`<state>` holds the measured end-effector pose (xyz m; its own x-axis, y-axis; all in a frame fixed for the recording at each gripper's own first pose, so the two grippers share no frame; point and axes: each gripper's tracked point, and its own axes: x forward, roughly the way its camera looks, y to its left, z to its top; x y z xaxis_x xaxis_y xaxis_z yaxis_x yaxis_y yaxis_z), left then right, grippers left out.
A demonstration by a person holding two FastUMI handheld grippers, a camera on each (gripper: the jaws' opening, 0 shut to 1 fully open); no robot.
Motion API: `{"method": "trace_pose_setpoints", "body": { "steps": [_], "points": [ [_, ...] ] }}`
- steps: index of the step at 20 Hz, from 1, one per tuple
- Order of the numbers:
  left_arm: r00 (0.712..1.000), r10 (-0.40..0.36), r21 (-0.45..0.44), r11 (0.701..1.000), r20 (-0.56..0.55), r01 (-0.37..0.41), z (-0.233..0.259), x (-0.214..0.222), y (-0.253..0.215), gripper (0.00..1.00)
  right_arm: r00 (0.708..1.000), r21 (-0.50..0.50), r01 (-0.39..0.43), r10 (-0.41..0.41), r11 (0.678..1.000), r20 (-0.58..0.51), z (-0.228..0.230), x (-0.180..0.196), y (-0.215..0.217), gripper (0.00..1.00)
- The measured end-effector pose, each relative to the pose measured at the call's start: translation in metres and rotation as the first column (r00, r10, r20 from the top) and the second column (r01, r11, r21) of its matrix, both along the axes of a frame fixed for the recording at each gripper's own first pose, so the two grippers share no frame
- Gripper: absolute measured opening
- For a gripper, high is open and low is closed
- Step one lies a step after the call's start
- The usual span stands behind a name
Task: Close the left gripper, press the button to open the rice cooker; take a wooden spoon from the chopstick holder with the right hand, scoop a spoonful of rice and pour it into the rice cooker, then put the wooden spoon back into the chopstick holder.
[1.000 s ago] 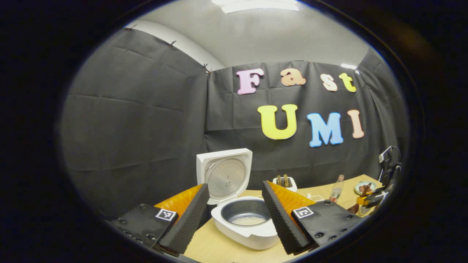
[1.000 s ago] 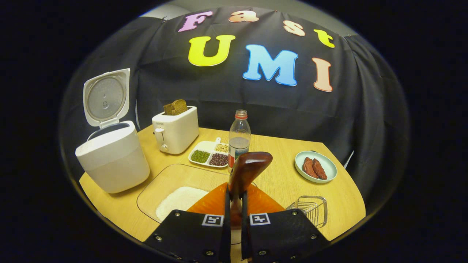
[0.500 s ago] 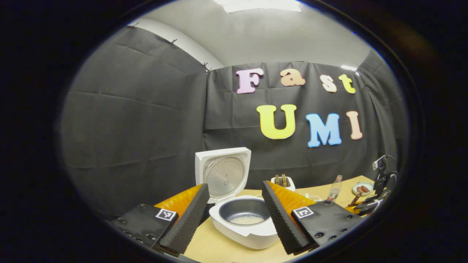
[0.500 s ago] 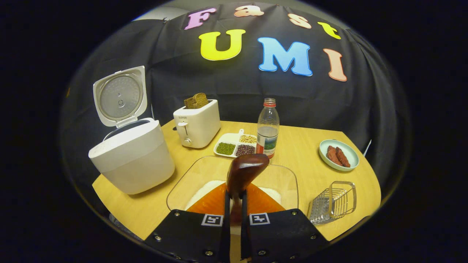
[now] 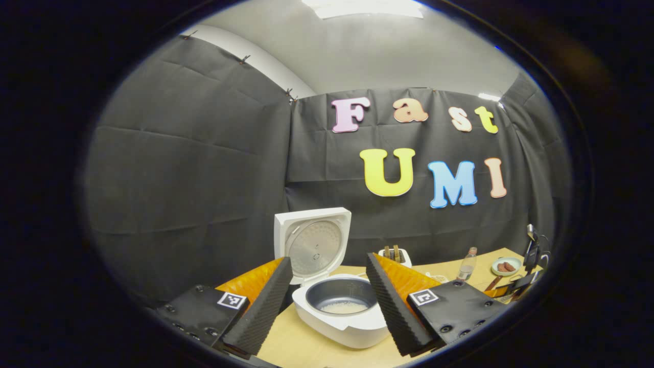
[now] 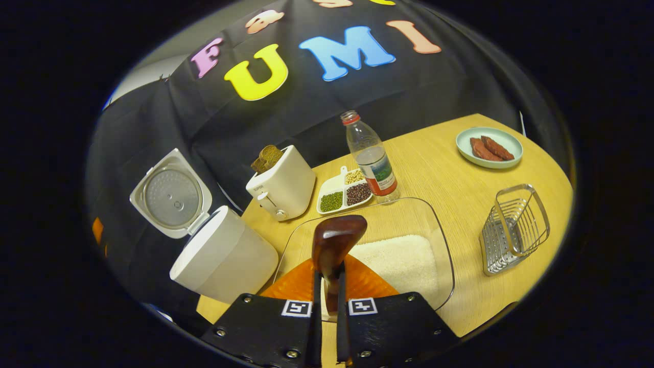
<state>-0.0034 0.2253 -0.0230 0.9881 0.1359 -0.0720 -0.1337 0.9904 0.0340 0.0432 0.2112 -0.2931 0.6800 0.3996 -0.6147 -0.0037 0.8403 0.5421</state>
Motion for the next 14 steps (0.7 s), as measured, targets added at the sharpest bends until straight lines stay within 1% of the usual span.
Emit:
{"method": "trace_pose_setpoints", "body": {
  "steps": [2, 4, 5, 6, 7, 9, 14],
  "points": [
    [1.000, 0.000, 0.002, 1.000, -0.001, 0.000, 0.000, 0.000, -0.002, 0.99, 0.998, 0.076, 0.053, -0.049, 0.996, -0.049, -0.006, 0.000, -0.010, 0.12],
    [1.000, 0.004, 0.013, 1.000, 0.000, -0.004, 0.003, -0.002, -0.002, 1.00, 0.991, 0.163, 0.108, -0.093, 0.981, -0.097, -0.009, 0.001, -0.018, 0.12],
    [1.000, 0.006, 0.017, 1.000, 0.006, -0.006, 0.005, -0.003, -0.002, 0.99, 0.986, 0.195, 0.136, -0.114, 0.971, -0.120, -0.011, 0.001, -0.023, 0.12],
    [1.000, 0.007, 0.016, 1.000, 0.007, -0.007, 0.007, -0.004, -0.003, 1.00, 0.982, 0.219, 0.162, -0.134, 0.962, -0.136, -0.012, 0.002, -0.028, 0.12],
    [1.000, 0.008, 0.015, 1.000, 0.008, -0.008, 0.006, -0.004, -0.004, 0.99, 0.978, 0.236, 0.180, -0.149, 0.955, -0.145, -0.012, 0.003, -0.032, 0.12],
    [1.000, 0.010, 0.015, 1.000, 0.008, -0.010, 0.007, -0.004, -0.004, 1.00, 0.975, 0.264, 0.203, -0.170, 0.943, -0.146, -0.006, 0.006, -0.042, 0.12],
    [1.000, 0.000, 0.018, 1.000, 0.009, 0.000, 0.009, -0.003, -0.011, 0.99, 0.969, 0.348, 0.242, -0.213, 0.906, -0.121, 0.023, 0.023, -0.057, 0.11]
  ]
}}
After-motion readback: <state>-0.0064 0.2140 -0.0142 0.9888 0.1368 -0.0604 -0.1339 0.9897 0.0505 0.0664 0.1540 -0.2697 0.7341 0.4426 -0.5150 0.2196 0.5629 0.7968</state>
